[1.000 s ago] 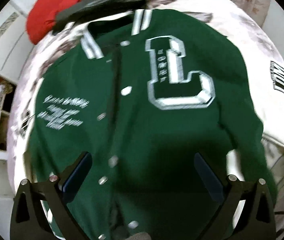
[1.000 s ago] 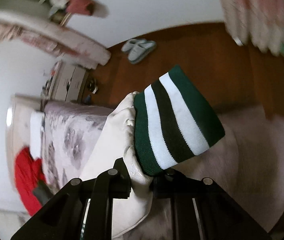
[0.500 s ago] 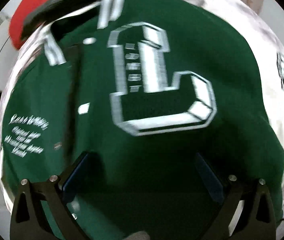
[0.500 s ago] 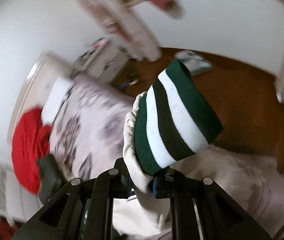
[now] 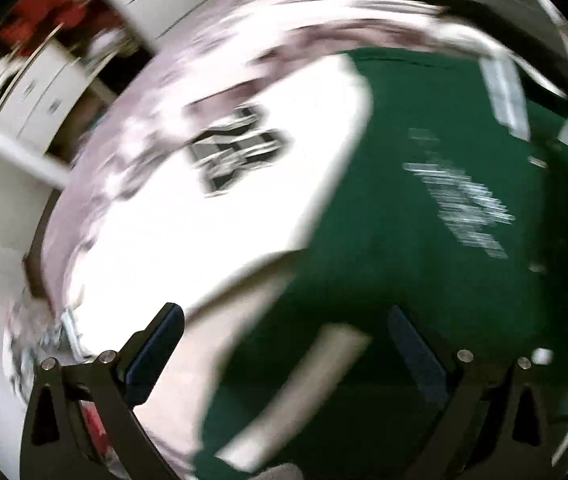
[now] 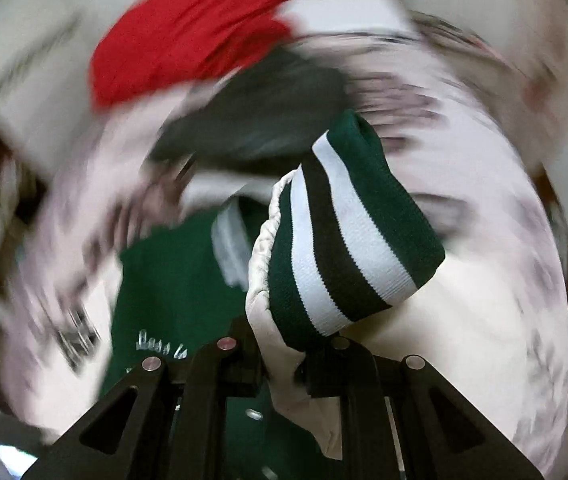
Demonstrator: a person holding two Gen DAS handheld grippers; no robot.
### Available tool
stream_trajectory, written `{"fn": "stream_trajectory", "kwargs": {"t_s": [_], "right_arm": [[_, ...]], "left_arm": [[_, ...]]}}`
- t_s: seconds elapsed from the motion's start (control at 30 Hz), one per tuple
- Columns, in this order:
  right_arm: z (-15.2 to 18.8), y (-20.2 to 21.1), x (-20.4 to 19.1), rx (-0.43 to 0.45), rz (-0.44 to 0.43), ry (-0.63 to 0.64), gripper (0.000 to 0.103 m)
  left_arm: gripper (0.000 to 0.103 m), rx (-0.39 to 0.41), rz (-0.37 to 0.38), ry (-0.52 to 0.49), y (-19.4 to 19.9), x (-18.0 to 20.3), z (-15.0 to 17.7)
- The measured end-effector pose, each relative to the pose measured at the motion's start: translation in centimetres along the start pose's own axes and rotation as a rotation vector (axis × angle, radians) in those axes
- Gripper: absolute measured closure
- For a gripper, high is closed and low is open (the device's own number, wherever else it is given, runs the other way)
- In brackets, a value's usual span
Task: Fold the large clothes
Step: 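Fold the gripped sleeve across the jacket body with the right tool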
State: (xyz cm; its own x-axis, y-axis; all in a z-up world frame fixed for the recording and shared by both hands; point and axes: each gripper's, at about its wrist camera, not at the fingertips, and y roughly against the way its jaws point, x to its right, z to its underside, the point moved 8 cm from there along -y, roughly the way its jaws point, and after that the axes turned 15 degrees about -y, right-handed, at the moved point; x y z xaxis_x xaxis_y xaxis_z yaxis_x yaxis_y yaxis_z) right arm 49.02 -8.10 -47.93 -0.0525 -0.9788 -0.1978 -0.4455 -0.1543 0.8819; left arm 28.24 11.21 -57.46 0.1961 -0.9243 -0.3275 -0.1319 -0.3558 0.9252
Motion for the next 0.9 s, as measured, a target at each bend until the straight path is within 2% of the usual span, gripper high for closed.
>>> {"fn": "stream_trajectory", "kwargs": {"t_s": [0.13,0.23,0.3,0.37,0.4,0.43,0.47,0.5,0.57,0.63,0.7,0.77,0.83,0.9], "right_arm": [[6.9,-8.1,-9.7,-0.124,0.036,0.237,0.089],[11.3,-10.7,-14.3,-0.154,0.049,0.379,0.088],[12.8,-11.3,-15.0,-0.192,0.049,0.406,0.085],[13.0,-11.2,-14.5,-0.237,0.021,0.365,0.082],[12.9,-10.3,-13.2,-0.284,-0.044,0.292,0.069],[12.8,-9.6,-12.1,-0.313,-0.073,0.235,0.042],[12.4,-8.2,-9.9,-0.346,-0.111,0.146,0.033],[11.9,-7.0,-8.3,-0.355,-0.132,0.086,0.03],[11.6,-3.9,-2.3,-0.343,-0.104,-0.059,0.03],[12.4,-0.8,5.1,-0.32,-0.012,-0.191,0.03],[14.5,1.5,13.1,-0.303,0.14,-0.303,0.03],[16.9,2.5,19.3,-0.314,0.244,-0.381,0.029],[18.8,1.9,23.4,-0.346,0.289,-0.426,0.029],[19.3,0.2,25.0,-0.348,0.272,-0.425,0.03]], "left_arm": [[0.0,-0.057,-0.028,0.058,-1.9,-5.2,2.6],[0.0,-0.056,-0.059,0.062,-2.9,-8.2,3.4],[0.0,-0.067,-0.057,0.064,-3.4,-9.0,3.8],[0.0,-0.075,-0.039,0.075,-3.6,-9.3,4.0],[0.0,-0.075,-0.034,0.076,-3.5,-9.5,4.0],[0.0,-0.073,-0.033,0.075,-3.1,-9.6,4.2],[0.0,-0.067,-0.027,0.072,-3.1,-9.4,3.8],[0.0,-0.064,-0.019,0.069,-3.0,-9.3,3.5],[0.0,-0.057,0.005,0.062,-2.8,-8.6,2.8],[0.0,-0.042,0.019,0.046,-2.3,-7.6,1.9],[0.0,-0.017,0.032,0.013,-1.7,-5.9,0.3],[0.0,-0.014,0.052,-0.008,-1.5,-4.3,-0.7],[0.0,-0.019,0.068,-0.026,-1.4,-3.0,-1.4],[0.0,-0.011,0.056,-0.052,-1.0,-1.7,-2.3]]}}
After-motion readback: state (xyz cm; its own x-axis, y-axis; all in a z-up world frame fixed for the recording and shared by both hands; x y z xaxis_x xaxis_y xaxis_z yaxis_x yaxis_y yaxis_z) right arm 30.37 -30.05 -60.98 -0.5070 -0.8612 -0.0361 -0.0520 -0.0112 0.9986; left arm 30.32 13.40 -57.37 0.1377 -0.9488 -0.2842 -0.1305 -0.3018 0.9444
